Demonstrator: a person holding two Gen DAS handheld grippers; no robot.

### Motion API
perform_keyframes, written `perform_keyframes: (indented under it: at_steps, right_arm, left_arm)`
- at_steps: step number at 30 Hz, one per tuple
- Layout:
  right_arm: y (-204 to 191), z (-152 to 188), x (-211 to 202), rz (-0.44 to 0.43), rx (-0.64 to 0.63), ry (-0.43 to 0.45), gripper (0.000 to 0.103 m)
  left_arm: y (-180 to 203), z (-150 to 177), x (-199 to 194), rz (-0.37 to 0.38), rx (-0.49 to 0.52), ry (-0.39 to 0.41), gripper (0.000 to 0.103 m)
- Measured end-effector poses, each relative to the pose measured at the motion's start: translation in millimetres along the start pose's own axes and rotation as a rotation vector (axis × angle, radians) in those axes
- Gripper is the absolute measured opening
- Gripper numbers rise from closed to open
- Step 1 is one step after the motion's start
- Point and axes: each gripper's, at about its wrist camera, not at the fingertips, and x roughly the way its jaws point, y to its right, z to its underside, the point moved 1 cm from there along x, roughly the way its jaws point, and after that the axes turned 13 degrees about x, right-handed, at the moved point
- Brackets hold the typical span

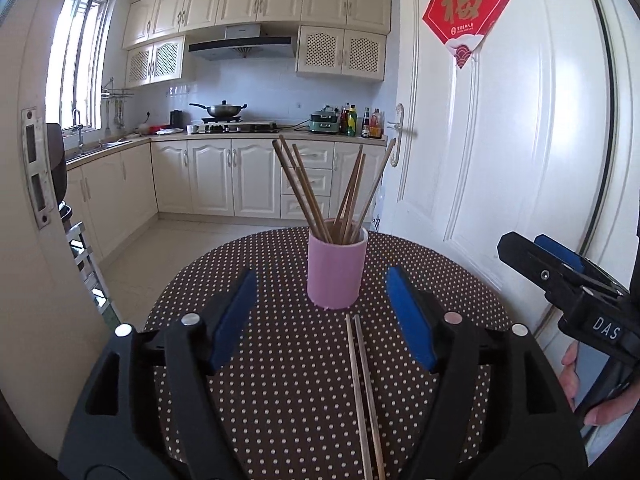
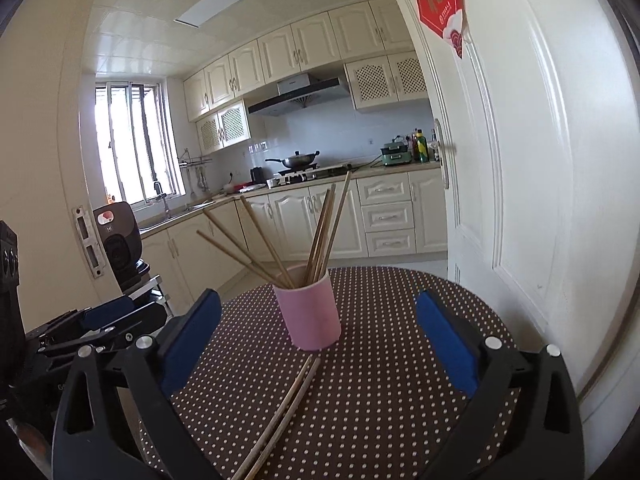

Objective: Organize utensils
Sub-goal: 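Close the left tool on a chopstick while the right tool grasps the last one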

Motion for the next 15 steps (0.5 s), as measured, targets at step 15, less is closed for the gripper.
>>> perform_keyframes:
  at_steps: [15]
  right_arm:
    - [10,50,40,0.129,0.034,-0.282,0.095]
  left_arm:
    - [-14,45,21,0.002,-0.025,-0.142,0.084]
